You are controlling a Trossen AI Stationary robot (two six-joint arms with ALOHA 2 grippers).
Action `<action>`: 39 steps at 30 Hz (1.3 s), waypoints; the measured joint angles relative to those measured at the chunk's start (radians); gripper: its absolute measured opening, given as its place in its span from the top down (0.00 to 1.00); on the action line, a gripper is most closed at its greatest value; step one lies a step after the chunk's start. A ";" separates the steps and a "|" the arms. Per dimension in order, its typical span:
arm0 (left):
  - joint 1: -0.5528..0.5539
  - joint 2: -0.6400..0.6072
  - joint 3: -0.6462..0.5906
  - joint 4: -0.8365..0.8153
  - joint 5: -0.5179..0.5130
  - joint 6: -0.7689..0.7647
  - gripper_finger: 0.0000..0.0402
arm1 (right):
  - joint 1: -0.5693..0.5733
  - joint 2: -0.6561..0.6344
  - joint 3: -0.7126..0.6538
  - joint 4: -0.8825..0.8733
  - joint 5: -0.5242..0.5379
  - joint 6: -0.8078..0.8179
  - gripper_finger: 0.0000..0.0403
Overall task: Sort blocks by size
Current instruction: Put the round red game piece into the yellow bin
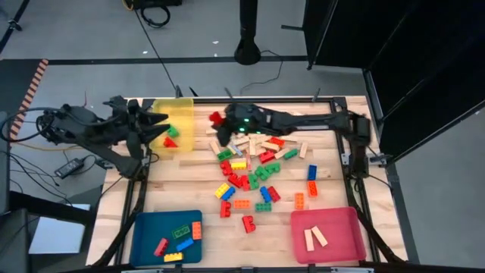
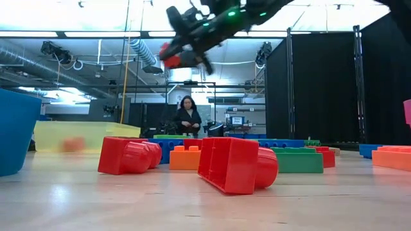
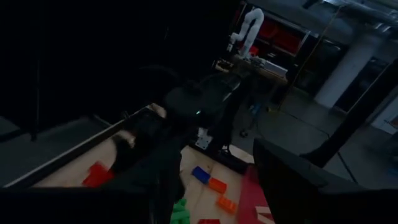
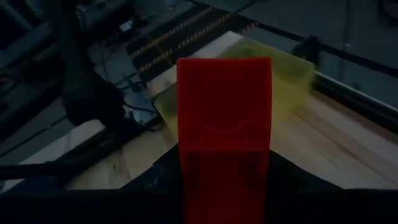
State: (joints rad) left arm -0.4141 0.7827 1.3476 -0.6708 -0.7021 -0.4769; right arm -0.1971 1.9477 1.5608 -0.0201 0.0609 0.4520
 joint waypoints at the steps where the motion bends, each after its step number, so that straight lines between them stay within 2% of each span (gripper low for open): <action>1: 0.000 0.000 0.000 -0.001 0.000 0.004 0.48 | -0.002 0.040 0.049 0.004 -0.021 -0.010 0.64; 7: 0.000 0.001 -0.001 -0.001 0.000 0.005 0.48 | -0.006 0.290 0.360 0.000 -0.122 -0.025 0.64; 16: 0.000 0.001 -0.002 -0.002 0.001 0.006 0.48 | -0.006 0.628 0.785 0.001 -0.156 -0.003 0.64; 21: 0.000 0.001 -0.002 -0.002 0.004 0.017 0.48 | -0.009 0.676 0.744 0.136 -0.112 0.039 0.64; 32: 0.000 0.001 -0.002 -0.005 0.004 0.028 0.48 | -0.013 0.753 0.742 0.107 -0.106 0.050 0.64; 39: 0.000 0.001 -0.002 -0.008 0.004 0.036 0.48 | -0.013 0.752 0.743 0.130 -0.079 -0.030 0.64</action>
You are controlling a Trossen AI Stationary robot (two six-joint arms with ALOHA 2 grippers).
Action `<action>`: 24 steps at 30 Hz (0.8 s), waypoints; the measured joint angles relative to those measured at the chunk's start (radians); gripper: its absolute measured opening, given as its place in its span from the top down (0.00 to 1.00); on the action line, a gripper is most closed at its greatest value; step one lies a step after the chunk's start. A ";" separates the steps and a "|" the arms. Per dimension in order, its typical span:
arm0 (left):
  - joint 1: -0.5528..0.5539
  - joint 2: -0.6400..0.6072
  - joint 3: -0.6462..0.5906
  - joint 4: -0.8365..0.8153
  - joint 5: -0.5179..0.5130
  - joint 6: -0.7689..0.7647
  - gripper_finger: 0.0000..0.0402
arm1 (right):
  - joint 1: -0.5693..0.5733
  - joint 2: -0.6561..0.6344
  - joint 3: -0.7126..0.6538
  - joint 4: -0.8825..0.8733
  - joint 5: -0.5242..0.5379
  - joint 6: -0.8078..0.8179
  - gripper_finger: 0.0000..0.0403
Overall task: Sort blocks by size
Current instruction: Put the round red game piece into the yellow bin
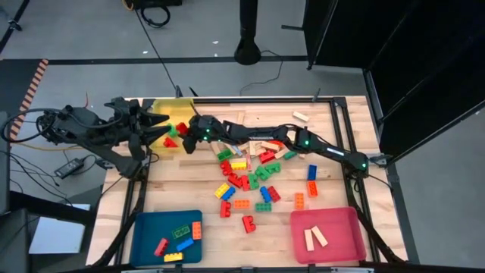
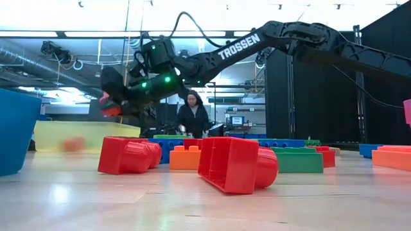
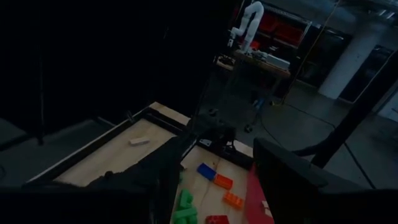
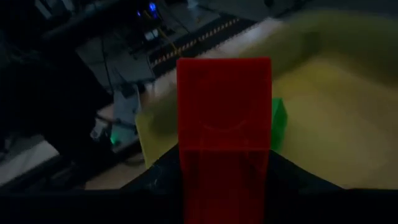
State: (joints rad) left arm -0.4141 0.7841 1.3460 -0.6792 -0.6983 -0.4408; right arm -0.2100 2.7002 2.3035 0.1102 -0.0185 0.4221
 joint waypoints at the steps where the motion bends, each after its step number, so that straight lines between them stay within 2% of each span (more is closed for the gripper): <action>1: 0.000 0.000 0.000 0.000 0.000 0.006 0.48 | 0.000 -0.002 0.000 0.009 0.000 0.003 0.61; 5: 0.000 0.000 0.000 0.000 0.000 0.018 0.48 | -0.003 -0.003 0.000 -0.001 -0.001 0.037 0.40; 8: 0.000 0.000 0.000 0.000 0.000 0.018 0.48 | -0.005 -0.003 0.000 0.007 -0.005 0.045 0.32; 11: 0.000 0.000 0.000 0.000 0.000 0.018 0.48 | -0.014 -0.003 0.019 0.003 -0.062 0.070 0.31; 16: 0.000 0.007 0.000 -0.014 -0.002 0.018 0.48 | -0.048 -0.057 0.047 0.003 -0.333 0.107 0.36; 18: 0.005 0.018 0.000 -0.048 -0.016 0.019 0.48 | -0.070 -0.130 0.047 -0.107 -0.421 0.055 0.38; 20: 0.017 0.037 0.000 -0.096 -0.048 0.019 0.48 | -0.093 -0.236 0.047 -0.306 -0.454 -0.066 0.41; 24: 0.070 0.091 0.000 -0.174 -0.077 0.011 0.48 | -0.118 -0.537 0.046 -0.757 -0.367 -0.343 0.44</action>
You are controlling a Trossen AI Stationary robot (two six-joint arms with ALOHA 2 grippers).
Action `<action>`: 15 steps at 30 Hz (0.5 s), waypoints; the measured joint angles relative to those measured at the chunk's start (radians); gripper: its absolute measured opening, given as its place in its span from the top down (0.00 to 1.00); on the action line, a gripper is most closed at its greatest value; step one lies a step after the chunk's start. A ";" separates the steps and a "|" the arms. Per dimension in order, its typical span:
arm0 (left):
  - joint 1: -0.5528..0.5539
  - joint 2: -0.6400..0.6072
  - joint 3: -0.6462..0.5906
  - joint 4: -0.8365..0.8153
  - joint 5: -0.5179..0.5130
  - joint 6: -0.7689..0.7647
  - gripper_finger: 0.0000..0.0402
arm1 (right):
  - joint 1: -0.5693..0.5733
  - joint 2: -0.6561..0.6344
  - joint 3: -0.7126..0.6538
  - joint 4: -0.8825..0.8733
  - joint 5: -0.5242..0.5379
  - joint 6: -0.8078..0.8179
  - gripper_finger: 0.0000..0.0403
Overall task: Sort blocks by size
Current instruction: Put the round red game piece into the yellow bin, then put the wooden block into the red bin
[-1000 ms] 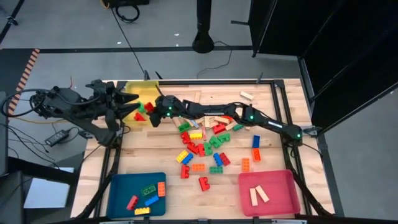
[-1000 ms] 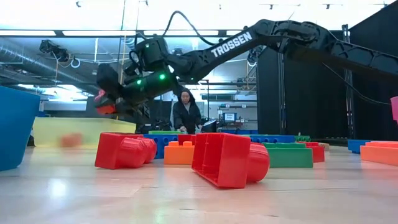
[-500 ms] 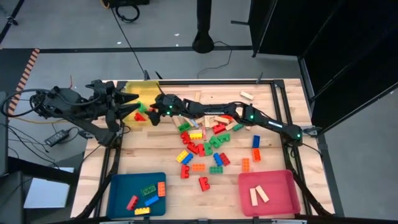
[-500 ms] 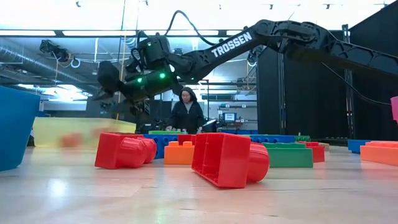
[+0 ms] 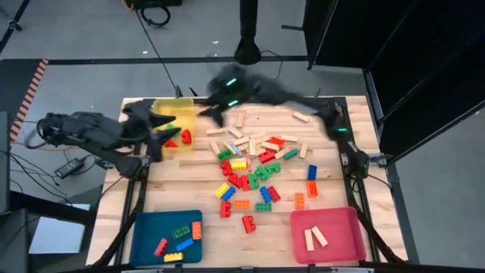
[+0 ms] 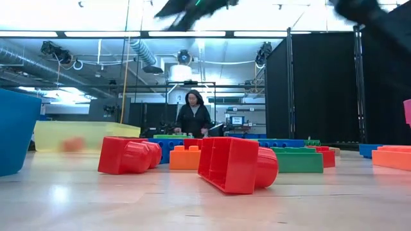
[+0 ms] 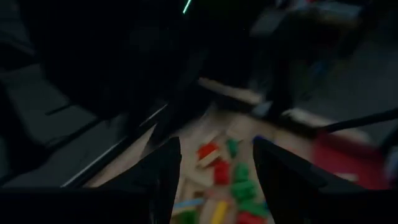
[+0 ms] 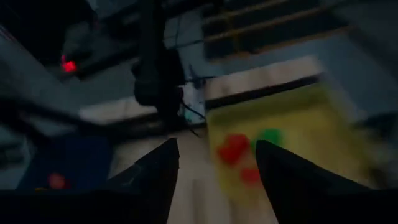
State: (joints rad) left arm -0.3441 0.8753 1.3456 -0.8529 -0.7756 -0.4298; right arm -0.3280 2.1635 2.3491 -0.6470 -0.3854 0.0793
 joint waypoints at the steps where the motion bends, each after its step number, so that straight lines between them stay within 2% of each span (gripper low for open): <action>1: 0.023 0.018 -0.001 -0.009 0.004 0.000 0.48 | -0.004 -0.065 0.006 -0.085 0.029 -0.050 0.45; 4: 0.116 0.078 -0.001 -0.037 0.048 0.035 0.48 | -0.007 -0.221 0.006 -0.316 0.143 -0.133 0.46; 6: 0.194 0.123 -0.006 -0.023 0.122 0.077 0.48 | -0.002 -0.297 -0.001 -0.413 0.223 -0.139 0.47; 12: 0.453 0.302 -0.022 0.132 0.436 0.304 0.48 | 0.068 -0.539 0.006 -0.565 0.428 -0.093 0.47; 15: 0.572 0.410 -0.022 0.193 0.615 0.390 0.48 | 0.118 -0.601 0.002 -0.616 0.514 -0.053 0.47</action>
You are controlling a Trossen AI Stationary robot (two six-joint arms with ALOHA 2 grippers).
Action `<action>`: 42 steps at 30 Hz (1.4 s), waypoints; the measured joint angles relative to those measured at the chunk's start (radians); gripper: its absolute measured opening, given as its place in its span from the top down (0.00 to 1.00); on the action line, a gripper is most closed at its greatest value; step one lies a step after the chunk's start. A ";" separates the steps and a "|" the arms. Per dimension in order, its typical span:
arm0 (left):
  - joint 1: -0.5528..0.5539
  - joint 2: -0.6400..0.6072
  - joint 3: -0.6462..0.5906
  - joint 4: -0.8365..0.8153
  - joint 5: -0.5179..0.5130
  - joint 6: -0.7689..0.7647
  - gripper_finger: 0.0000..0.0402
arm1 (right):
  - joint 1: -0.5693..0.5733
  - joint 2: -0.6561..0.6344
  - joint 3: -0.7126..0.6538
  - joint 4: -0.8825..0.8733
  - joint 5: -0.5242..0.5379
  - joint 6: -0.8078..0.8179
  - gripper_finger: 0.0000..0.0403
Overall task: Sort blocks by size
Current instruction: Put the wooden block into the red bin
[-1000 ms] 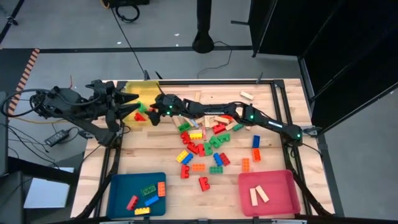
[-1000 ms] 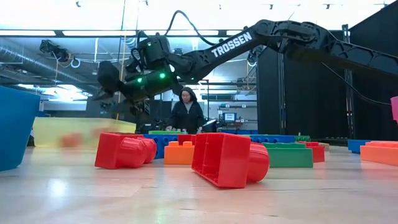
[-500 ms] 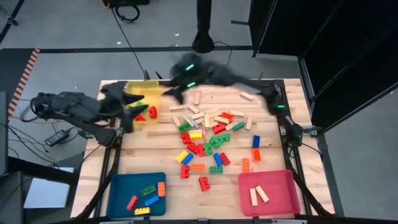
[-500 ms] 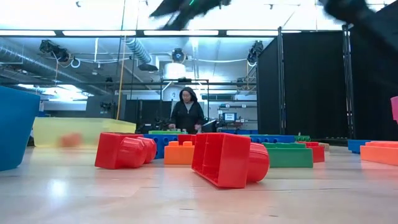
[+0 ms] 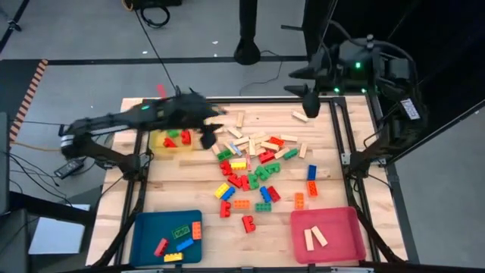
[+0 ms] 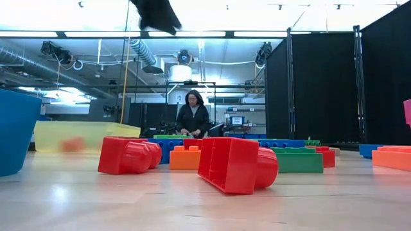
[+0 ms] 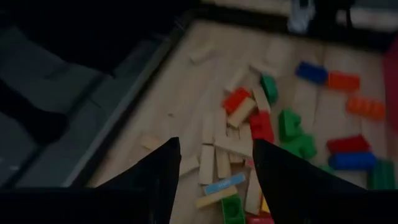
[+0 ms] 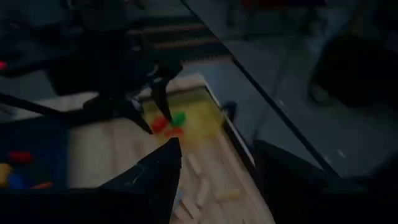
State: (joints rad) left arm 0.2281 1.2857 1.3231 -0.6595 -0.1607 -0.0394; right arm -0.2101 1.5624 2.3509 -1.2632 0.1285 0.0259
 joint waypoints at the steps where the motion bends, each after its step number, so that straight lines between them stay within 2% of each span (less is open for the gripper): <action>1: 0.032 0.037 0.000 0.008 0.057 0.026 0.48 | 0.019 -0.014 -0.002 -0.025 0.014 0.016 0.47; 4: 0.108 0.137 0.000 0.011 0.159 0.126 0.48 | 0.071 -0.049 -0.007 -0.058 0.020 0.077 0.47; 9: 0.182 0.285 0.000 0.000 0.213 0.293 0.48 | 0.133 -0.118 0.003 -0.149 0.047 0.153 0.47; 13: 0.229 0.378 0.000 -0.012 0.257 0.314 0.48 | 0.168 -0.109 -0.006 -0.205 0.056 0.193 0.47; 18: 0.272 0.456 0.000 -0.029 0.259 0.370 0.48 | 0.185 -0.116 0.000 -0.257 0.064 0.194 0.47; 26: 0.316 0.535 0.000 -0.148 0.252 0.481 0.48 | 0.185 -0.096 -0.004 -0.281 0.062 0.156 0.47; 33: 0.334 0.546 -0.013 -0.102 0.240 0.507 0.48 | 0.182 -0.086 -0.004 -0.282 0.062 0.136 0.47; 39: 0.335 0.546 -0.103 -0.060 0.232 0.507 0.48 | 0.182 -0.094 -0.001 -0.282 0.063 0.122 0.47; 42: 0.335 0.546 -0.161 -0.019 0.193 0.487 0.48 | 0.182 -0.087 -0.002 -0.281 0.063 0.110 0.47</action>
State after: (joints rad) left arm 0.5629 1.8320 1.1625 -0.6781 0.0321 0.4473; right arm -0.0280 1.4756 2.3486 -1.5442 0.1920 0.1356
